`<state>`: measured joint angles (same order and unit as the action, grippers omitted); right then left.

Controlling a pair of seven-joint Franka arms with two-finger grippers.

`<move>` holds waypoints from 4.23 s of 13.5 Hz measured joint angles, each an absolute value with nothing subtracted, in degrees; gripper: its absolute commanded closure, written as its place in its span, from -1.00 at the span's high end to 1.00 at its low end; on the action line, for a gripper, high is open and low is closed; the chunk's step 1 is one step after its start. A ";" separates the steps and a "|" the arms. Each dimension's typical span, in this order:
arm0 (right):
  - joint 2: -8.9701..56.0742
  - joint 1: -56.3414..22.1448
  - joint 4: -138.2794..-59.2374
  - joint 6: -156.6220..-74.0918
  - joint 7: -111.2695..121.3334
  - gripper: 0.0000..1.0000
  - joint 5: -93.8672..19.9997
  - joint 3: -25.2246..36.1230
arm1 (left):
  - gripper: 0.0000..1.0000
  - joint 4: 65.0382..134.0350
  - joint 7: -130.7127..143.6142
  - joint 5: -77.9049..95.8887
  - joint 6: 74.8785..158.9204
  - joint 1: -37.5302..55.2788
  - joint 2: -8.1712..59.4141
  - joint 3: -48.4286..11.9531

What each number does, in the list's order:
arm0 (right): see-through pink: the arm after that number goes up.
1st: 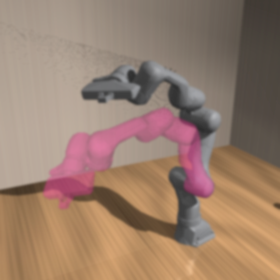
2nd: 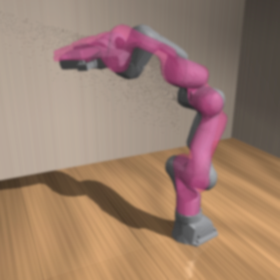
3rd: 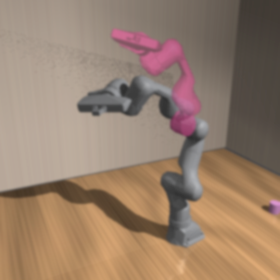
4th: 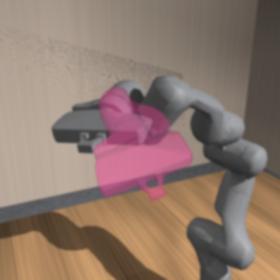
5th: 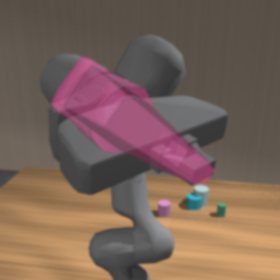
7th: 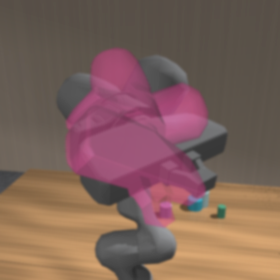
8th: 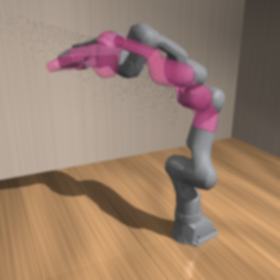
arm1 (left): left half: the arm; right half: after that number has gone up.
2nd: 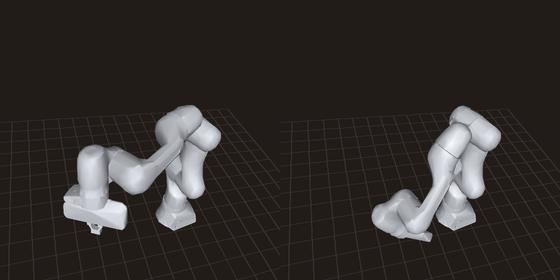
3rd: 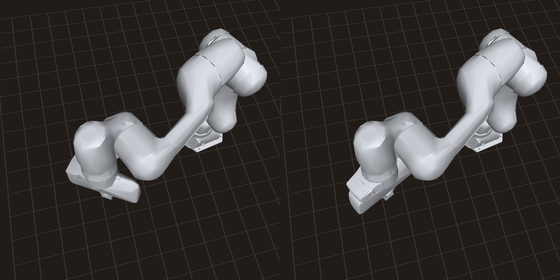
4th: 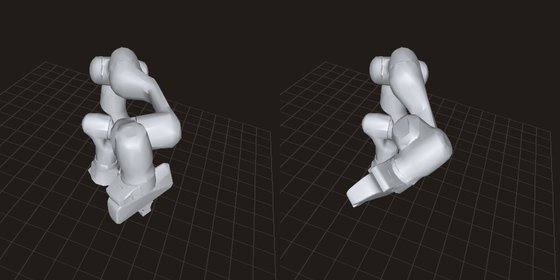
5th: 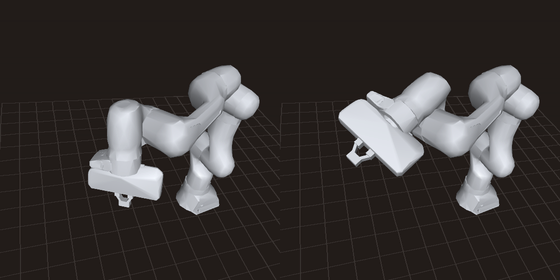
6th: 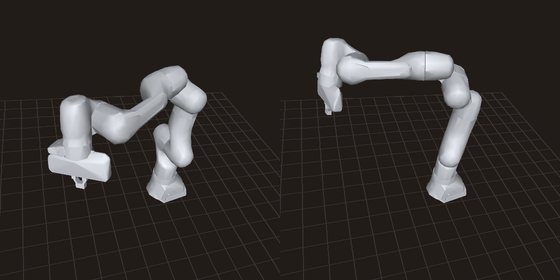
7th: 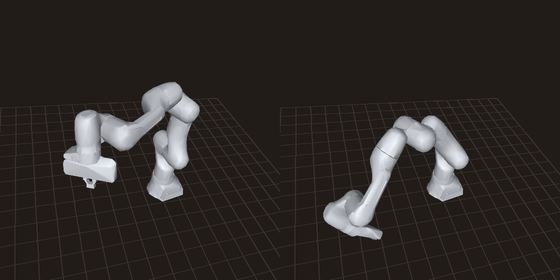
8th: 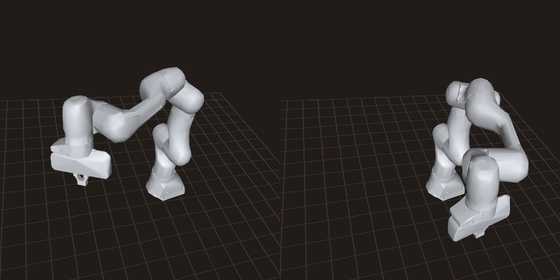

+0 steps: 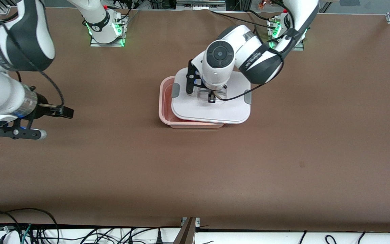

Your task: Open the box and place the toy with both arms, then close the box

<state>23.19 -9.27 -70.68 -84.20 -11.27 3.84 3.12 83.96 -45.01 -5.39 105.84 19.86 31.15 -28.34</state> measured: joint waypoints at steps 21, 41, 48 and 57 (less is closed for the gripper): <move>9.16 0.57 -81.30 -84.33 -5.06 1.00 1.92 2.89 | -1.00 80.79 -35.02 -10.85 109.42 25.92 36.04 -26.72; 6.34 1.75 -86.73 -84.32 -4.92 1.00 -0.59 3.00 | 1.00 79.98 -31.90 -13.81 111.90 26.32 37.10 -26.95; 6.34 1.81 -86.73 -84.20 -4.93 1.00 -0.63 2.99 | 1.00 77.60 -24.99 -10.61 96.65 18.45 28.14 -26.80; 6.37 1.82 -86.72 -84.18 -7.60 1.00 -0.72 2.94 | 1.00 75.12 -16.19 -12.28 88.90 1.36 18.13 -24.49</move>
<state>6.37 1.82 -86.72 -84.18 -7.60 -0.72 2.94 75.12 -16.19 -12.28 88.90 1.36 18.13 -24.49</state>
